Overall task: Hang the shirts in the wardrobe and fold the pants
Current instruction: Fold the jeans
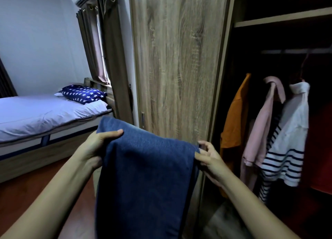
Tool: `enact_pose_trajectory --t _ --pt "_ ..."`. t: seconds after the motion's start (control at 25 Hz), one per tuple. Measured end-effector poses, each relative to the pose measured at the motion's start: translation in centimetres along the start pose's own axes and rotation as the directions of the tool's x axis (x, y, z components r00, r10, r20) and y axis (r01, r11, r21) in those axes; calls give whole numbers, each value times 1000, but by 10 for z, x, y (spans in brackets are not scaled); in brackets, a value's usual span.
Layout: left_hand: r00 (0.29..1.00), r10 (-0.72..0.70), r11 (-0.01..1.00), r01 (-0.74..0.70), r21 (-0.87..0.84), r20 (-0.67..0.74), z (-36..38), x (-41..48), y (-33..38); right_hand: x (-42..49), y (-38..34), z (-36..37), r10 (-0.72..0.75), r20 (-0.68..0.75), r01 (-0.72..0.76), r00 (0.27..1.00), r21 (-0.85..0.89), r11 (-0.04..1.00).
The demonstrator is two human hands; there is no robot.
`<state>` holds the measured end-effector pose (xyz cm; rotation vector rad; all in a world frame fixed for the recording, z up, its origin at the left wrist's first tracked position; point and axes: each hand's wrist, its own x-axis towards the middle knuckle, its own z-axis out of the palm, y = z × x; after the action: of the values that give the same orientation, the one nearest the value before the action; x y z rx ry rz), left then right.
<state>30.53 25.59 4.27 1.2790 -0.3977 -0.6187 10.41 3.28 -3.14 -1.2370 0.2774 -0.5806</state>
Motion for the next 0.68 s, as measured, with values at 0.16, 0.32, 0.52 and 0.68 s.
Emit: enact_pose_trajectory --t 0.16,0.32,0.52,0.68 --pt "997 82 993 -82 -85 -3 2 3 3 1 13 11 -23 -127 -30 992 -402 915" --pt "981 192 981 -191 -37 33 2 3 -3 8 16 25 -172 -207 -50 963 -767 640" --pt "970 239 966 -235 108 -31 -15 7 -5 9 5 46 -109 -229 -96 967 -728 679" --pt "983 174 983 -170 75 -52 -34 6 -14 13 3 56 -54 -161 -74 985 -695 715"
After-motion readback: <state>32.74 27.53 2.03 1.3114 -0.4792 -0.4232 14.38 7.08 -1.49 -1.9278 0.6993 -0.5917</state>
